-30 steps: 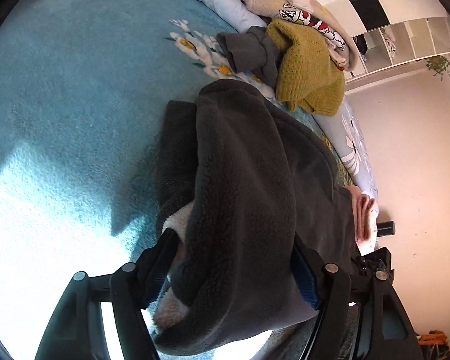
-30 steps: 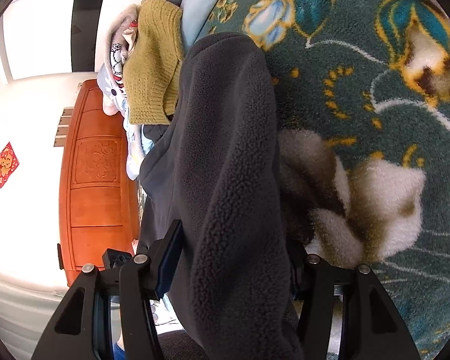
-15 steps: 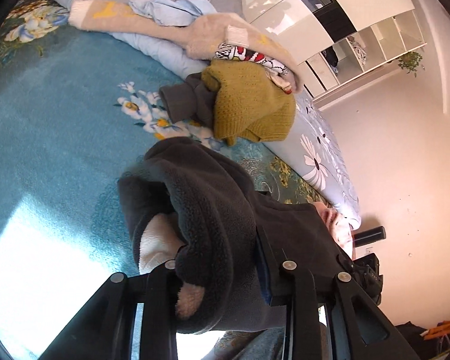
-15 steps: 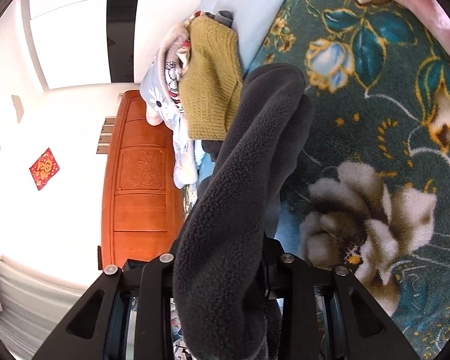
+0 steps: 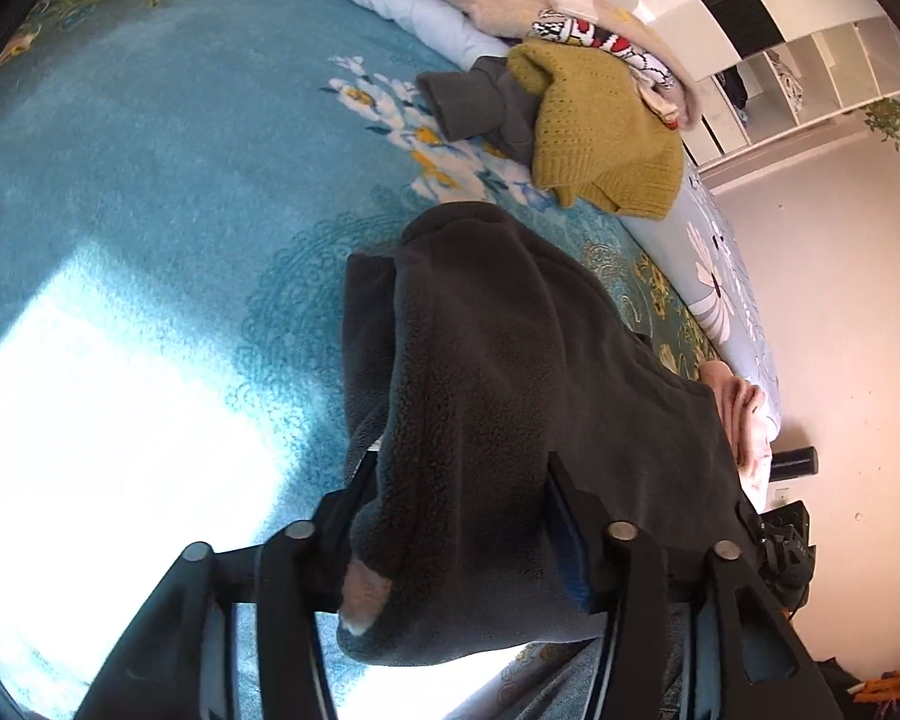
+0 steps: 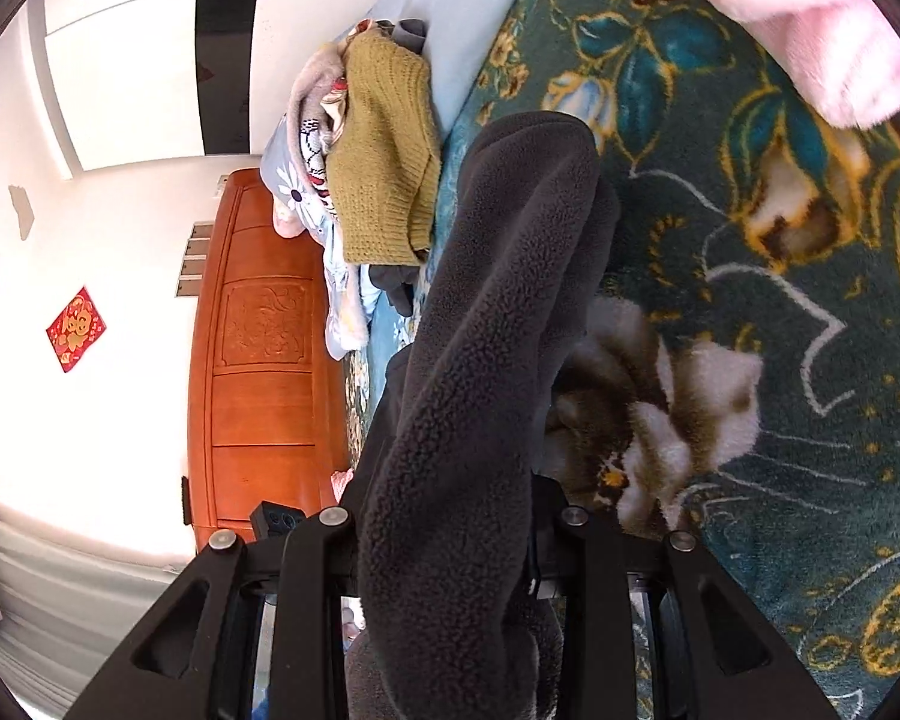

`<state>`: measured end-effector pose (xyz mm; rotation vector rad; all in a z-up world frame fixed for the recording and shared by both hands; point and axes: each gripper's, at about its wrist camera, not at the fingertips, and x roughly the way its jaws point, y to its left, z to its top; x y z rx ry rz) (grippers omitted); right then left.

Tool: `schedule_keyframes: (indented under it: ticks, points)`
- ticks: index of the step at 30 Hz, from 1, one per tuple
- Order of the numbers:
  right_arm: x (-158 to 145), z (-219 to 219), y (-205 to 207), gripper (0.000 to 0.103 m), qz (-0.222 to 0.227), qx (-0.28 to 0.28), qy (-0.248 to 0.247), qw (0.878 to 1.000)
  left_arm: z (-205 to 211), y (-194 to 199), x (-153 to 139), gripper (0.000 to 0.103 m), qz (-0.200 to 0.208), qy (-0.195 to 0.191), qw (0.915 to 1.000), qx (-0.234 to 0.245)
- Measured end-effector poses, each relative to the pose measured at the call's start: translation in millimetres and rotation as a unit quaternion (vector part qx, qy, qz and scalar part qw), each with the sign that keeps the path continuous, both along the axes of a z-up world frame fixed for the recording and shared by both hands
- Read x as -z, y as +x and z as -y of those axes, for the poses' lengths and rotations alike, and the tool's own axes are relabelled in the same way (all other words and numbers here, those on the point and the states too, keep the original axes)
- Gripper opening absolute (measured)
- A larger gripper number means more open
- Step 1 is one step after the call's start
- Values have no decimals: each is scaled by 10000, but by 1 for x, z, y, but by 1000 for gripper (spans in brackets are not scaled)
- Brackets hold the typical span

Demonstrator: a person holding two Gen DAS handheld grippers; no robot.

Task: Fold clothes

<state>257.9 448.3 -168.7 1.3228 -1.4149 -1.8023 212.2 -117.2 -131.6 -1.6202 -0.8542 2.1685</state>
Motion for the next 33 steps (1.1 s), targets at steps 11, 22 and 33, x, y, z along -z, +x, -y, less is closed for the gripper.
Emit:
schedule_keyframes:
  ticks: [11, 22, 33]
  points:
    - [29, -4, 6, 35, 217, 156, -218, 9994, 18, 21, 60, 98, 513, 2066, 9742, -744]
    - [34, -4, 8, 36, 288, 179, -170, 9993, -15, 4, 46, 102, 324, 1191, 9923, -141]
    - [38, -5, 10, 39, 380, 382, -93, 9985, -26, -8, 31, 66, 269, 461, 9981, -322]
